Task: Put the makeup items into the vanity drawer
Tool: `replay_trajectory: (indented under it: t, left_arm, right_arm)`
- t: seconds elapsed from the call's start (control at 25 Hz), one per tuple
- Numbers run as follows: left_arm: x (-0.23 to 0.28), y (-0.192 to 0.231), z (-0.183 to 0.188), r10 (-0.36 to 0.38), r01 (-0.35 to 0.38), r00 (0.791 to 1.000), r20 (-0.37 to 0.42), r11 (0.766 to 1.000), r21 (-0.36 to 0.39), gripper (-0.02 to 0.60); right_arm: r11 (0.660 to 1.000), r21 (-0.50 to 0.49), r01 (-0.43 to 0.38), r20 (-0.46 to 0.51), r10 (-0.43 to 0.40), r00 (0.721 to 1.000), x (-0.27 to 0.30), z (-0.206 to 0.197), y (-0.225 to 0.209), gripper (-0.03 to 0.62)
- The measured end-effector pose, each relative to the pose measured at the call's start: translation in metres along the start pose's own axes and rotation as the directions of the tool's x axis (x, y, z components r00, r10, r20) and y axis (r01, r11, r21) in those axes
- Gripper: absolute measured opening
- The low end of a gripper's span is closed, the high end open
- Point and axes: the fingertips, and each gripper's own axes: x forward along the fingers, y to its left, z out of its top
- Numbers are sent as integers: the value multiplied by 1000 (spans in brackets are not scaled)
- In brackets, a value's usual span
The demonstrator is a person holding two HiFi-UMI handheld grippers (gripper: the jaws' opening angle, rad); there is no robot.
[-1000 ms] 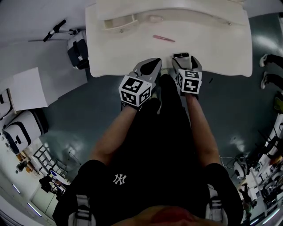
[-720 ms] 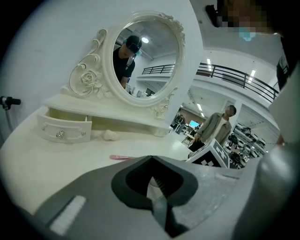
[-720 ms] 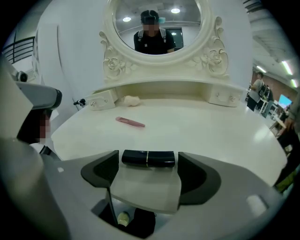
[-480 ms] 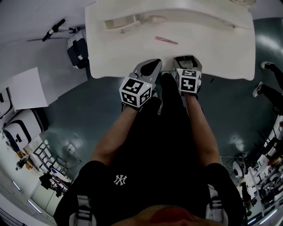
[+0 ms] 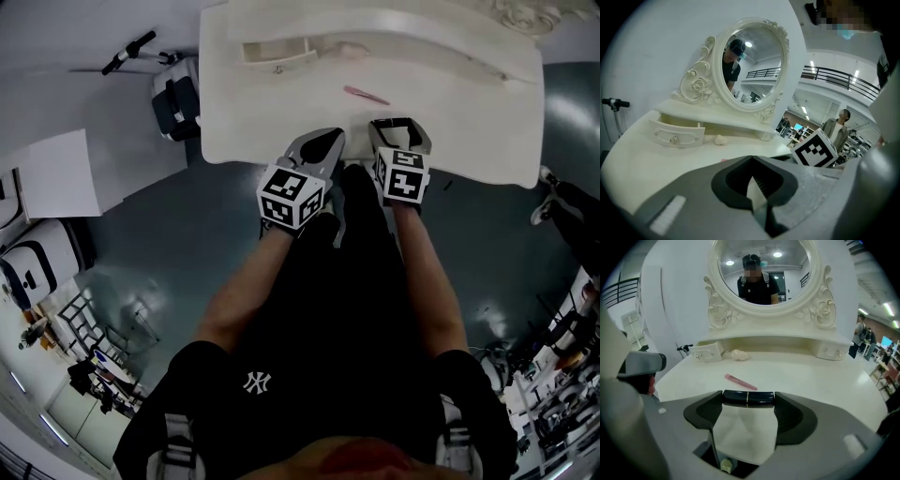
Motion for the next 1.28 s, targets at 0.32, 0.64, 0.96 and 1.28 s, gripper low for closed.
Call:
replay_trajectory:
  t: [0.32,0.64,0.96,1.28]
  left_arm:
    - [-15,18,19,61,-61,997,51,998,-5,2]
    - [-31,50,45,144,-143,984,106,990,-19,2]
    - [-47,80,59,218,-214,966,135,976,-43,1]
    - [-57,105,72,275,-267,948,162,961,-71,0]
  right_arm:
    - [996,-25,-82,66,84,994,3,48,35,368]
    - [981,-51,-186,109,191,976,22,100,85,368]
    - [959,-37,-280,139,283,949,46,143,134,368]
    - [940,-21,-340,131,340,931,73,167,170,370]
